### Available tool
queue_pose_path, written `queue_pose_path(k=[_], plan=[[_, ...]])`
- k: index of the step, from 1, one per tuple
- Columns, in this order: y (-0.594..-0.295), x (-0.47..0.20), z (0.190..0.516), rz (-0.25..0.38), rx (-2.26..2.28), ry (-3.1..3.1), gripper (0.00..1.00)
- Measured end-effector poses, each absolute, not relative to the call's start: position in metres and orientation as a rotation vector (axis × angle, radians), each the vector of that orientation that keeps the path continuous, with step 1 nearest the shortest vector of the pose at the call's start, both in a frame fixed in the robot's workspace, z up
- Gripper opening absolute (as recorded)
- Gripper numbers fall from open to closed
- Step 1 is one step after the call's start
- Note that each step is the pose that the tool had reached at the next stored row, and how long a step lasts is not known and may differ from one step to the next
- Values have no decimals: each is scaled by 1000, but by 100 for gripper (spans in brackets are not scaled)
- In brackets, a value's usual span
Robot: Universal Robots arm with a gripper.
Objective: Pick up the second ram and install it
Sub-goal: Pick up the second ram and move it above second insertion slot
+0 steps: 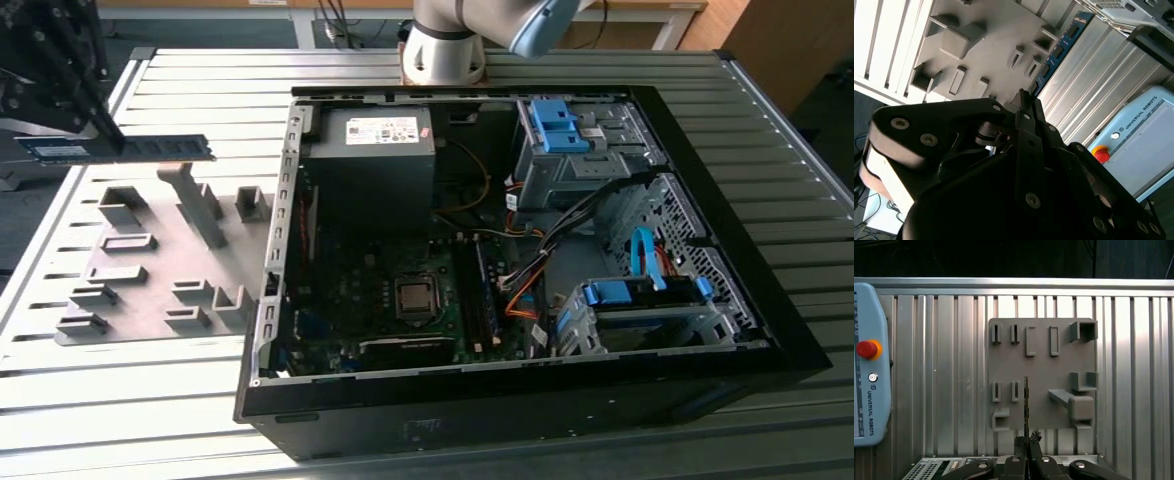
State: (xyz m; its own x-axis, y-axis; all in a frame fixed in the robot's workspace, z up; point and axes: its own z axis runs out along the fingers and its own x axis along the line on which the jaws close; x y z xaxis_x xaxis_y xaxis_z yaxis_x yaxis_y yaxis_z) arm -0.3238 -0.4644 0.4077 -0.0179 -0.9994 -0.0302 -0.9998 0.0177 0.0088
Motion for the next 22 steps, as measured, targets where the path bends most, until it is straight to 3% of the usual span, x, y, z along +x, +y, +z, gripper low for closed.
queue_pose_path(k=[22], plan=[[-464, -290, 408, 43, -2191, 2230, 14]])
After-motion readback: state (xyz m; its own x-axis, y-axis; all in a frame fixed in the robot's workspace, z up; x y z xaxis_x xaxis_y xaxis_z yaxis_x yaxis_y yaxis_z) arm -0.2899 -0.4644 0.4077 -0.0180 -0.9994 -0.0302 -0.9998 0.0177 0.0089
